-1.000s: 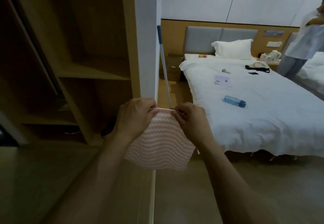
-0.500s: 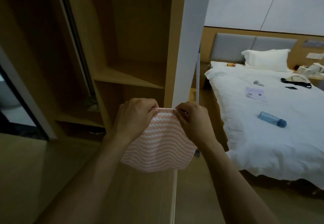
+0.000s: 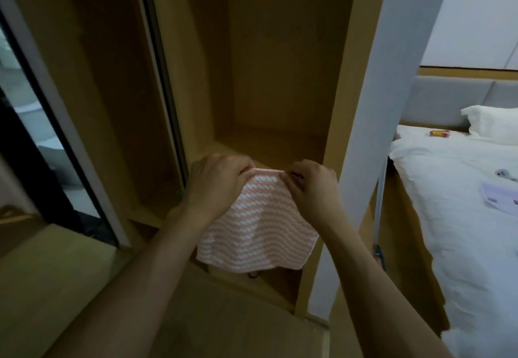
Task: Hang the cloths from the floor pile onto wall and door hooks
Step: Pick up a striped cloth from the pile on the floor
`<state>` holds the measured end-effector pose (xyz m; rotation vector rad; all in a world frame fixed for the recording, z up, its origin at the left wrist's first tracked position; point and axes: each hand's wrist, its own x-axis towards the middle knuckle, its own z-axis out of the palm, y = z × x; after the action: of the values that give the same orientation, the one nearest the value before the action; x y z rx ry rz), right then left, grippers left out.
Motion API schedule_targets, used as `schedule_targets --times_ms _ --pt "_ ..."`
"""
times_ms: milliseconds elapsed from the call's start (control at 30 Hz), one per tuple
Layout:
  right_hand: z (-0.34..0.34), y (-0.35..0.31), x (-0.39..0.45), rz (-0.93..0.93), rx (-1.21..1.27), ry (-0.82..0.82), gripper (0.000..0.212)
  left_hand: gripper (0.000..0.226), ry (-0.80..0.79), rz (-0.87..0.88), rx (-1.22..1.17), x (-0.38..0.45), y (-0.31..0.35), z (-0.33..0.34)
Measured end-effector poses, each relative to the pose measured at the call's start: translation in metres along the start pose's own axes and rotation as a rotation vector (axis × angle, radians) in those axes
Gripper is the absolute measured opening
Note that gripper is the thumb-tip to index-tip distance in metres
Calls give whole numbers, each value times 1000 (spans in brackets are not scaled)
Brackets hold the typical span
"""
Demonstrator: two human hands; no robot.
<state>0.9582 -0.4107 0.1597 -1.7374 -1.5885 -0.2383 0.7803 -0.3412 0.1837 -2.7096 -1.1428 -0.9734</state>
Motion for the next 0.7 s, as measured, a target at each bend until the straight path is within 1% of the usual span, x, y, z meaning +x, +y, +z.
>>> schedule_targets --times_ms 133,267,367,467,600,700 --pt "27 13 45 -40 4 8 13 17 43 -7 -21 33 -27 17" --pt "45 24 79 -33 13 16 11 17 29 -21 -43 68 -49 34" --pt "59 35 106 5 6 24 14 16 36 3 -94 101 -64 49" --pt "73 46 133 57 -7 55 13 18 54 40 -94 133 -81 66" --pt "92 55 172 112 -57 112 16 20 26 79 -174 182 -111 90" --pt "108 58 204 141 -104 140 14 19 19 110 -229 220 -134 106"
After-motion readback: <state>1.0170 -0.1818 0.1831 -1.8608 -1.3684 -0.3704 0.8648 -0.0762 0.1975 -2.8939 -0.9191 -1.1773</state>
